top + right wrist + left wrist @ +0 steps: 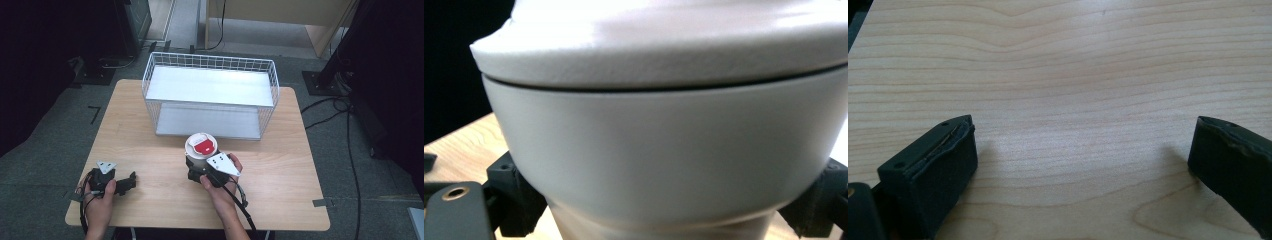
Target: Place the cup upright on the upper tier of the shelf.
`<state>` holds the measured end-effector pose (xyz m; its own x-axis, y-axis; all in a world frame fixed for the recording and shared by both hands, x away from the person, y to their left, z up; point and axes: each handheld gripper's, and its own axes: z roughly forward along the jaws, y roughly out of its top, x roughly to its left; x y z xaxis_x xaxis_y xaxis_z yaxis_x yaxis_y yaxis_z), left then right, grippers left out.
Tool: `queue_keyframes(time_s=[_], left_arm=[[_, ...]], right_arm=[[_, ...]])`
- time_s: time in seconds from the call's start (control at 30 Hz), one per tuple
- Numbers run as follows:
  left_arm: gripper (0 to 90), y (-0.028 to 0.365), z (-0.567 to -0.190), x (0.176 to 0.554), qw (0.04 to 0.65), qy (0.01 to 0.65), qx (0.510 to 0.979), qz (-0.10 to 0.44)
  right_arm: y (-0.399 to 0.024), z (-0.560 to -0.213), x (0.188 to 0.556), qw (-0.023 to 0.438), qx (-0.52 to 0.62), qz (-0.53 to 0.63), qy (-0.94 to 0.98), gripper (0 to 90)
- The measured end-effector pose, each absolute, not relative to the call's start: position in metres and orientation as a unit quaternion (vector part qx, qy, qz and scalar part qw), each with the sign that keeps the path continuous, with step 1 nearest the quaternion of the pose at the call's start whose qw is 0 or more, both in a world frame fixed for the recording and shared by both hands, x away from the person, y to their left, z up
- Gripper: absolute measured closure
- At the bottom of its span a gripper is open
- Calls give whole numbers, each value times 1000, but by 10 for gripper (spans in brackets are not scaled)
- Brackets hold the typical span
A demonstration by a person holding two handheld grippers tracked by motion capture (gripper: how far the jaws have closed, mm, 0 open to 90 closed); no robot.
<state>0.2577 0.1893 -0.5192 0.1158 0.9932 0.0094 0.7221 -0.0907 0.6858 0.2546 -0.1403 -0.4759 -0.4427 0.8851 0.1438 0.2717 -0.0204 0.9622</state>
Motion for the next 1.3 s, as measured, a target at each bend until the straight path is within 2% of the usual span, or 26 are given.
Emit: queue_keyframes(time_s=[1.3], left_arm=[[0, 189, -519, 258, 272, 616, 696, 248]], right_arm=[[-150, -374, 283, 336, 413, 598, 600, 108]])
